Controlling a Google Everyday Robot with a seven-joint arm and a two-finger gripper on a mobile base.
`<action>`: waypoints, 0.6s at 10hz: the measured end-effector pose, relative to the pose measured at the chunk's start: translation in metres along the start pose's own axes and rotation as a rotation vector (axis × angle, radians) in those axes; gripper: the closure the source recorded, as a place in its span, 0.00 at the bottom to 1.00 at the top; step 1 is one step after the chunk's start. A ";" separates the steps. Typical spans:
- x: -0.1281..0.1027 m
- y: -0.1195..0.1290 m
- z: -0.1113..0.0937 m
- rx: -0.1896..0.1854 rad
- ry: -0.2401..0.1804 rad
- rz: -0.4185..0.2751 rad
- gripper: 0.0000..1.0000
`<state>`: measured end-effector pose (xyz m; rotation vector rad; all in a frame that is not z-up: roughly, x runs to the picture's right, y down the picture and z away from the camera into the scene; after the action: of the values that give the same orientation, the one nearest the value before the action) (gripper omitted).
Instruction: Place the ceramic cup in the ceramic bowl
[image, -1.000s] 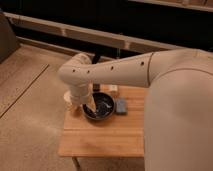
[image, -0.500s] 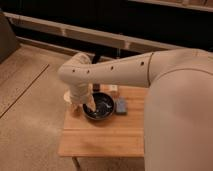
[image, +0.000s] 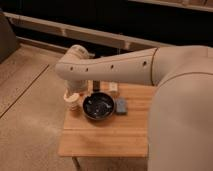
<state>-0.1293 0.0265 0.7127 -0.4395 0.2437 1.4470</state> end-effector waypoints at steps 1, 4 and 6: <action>0.000 0.000 0.000 0.000 0.000 0.000 0.35; -0.001 0.001 0.001 0.002 -0.001 -0.009 0.35; -0.011 -0.011 0.010 0.011 -0.007 -0.029 0.35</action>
<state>-0.1206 0.0198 0.7281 -0.4273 0.2389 1.4182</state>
